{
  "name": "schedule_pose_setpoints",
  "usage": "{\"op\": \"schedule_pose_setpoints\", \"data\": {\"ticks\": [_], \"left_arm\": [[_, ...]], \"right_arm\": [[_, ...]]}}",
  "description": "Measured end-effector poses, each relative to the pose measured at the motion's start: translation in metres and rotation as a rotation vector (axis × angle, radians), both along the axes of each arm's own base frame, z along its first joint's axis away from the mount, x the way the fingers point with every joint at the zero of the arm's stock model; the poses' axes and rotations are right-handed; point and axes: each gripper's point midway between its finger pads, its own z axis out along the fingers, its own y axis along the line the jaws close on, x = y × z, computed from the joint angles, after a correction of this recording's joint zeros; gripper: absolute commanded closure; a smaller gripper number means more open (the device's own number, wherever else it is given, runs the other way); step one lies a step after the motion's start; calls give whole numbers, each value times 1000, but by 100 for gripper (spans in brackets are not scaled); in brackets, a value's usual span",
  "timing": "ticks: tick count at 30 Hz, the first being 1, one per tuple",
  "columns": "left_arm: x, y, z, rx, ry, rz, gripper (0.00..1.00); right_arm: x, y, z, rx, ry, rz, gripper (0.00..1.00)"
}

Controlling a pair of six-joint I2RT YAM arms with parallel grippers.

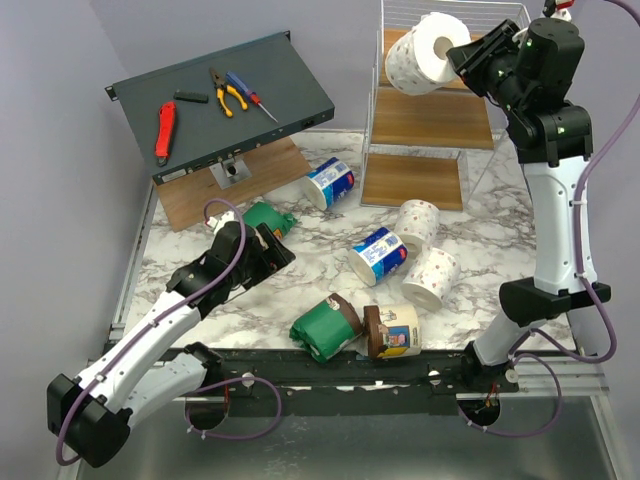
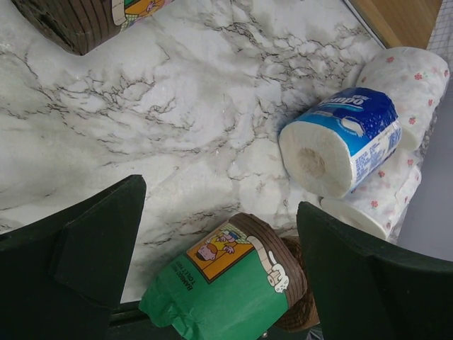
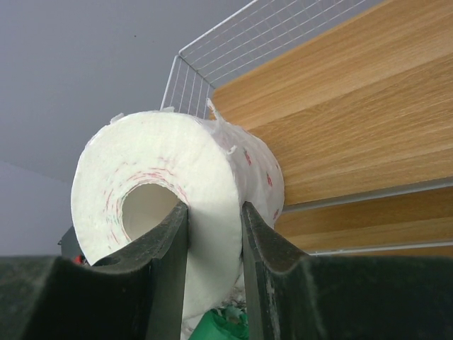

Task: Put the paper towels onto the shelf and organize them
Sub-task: Place the paper towel on the shelf.

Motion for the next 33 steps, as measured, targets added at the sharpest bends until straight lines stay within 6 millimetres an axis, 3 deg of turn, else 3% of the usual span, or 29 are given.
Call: {"op": "schedule_pose_setpoints", "data": {"ticks": [9, 14, 21, 28, 33], "left_arm": [[4, 0, 1, 10, -4, 8, 6], [11, -4, 18, -3, -45, -3, 6], [27, -19, 72, -55, -174, -52, 6], [44, -38, 160, -132, -416, -128, 6], [55, -51, 209, -161, -567, -188, 3]], "right_arm": [[16, 3, 7, 21, -44, -5, 61], [27, 6, 11, 44, -73, -5, 59], [38, 10, 12, 72, -100, -5, 57], [48, 13, 14, 97, -120, -3, 51], [51, 16, 11, 109, -122, 4, 48]]}}
